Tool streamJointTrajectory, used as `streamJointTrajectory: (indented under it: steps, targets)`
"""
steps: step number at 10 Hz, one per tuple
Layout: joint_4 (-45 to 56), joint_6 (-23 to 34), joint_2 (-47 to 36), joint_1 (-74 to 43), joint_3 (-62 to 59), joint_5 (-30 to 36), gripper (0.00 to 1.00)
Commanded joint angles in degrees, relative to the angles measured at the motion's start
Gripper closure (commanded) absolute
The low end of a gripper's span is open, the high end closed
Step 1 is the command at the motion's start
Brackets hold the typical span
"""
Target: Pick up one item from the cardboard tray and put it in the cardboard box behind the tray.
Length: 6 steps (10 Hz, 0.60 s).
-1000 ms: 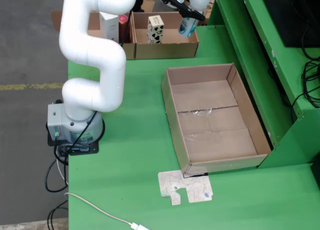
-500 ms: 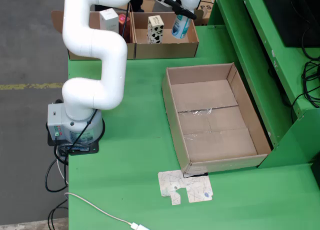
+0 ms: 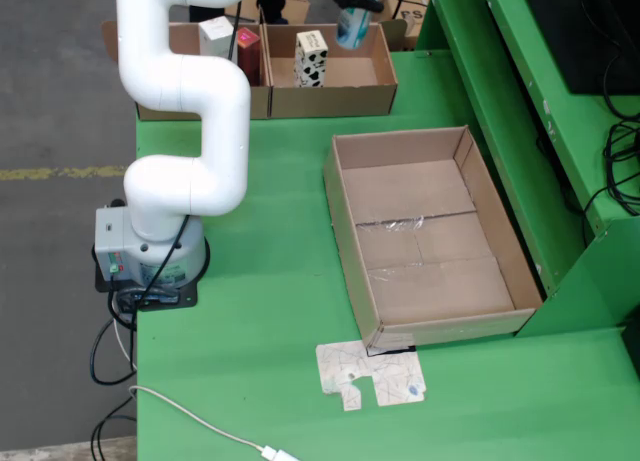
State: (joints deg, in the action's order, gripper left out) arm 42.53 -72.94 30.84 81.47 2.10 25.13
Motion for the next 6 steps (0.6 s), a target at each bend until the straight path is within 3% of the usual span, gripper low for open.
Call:
streamJointTrajectory:
  steps: [1, 4, 6]
  targets:
    - [-1.64, 0.29, -0.72, 0.5, -2.1, -0.69, 1.0]
    - [-12.21, 6.85, 2.77, -0.07, -2.1, 0.84, 1.0]
    - [-12.21, 6.85, 2.77, -0.07, -2.1, 0.84, 1.0]
